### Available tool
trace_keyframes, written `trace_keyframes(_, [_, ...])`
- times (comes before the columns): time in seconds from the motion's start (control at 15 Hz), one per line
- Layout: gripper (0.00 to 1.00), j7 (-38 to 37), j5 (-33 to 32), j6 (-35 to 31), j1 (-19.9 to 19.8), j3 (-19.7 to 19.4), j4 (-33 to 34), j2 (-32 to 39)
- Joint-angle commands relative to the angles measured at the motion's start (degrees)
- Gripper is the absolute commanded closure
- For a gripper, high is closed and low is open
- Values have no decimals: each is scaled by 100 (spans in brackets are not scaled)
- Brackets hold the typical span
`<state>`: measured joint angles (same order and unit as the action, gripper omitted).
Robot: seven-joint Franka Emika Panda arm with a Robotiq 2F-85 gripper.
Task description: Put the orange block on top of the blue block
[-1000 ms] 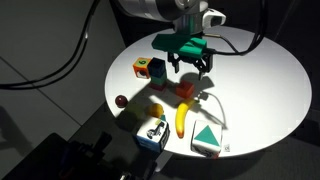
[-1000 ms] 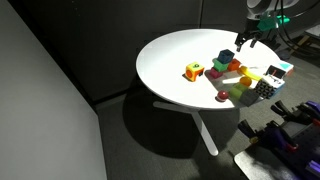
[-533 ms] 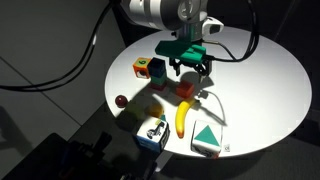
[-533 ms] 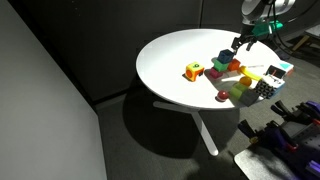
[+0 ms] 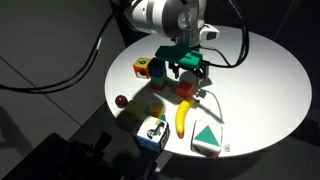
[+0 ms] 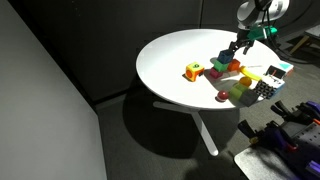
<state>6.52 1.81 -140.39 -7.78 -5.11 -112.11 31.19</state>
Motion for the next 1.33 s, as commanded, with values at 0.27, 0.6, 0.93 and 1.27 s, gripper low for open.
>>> trace_keyframes(0.27, [0, -167, -68, 31, 28, 29, 255, 318])
trace_keyframes(0.6, [0, -195, -71, 38, 27, 21, 439, 549])
trace_keyframes(0.93, [34, -305, -90, 77, 57, -14, 596, 696])
trace_keyframes(1.27, [68, -349, -84, 257, 38, -24, 618, 556])
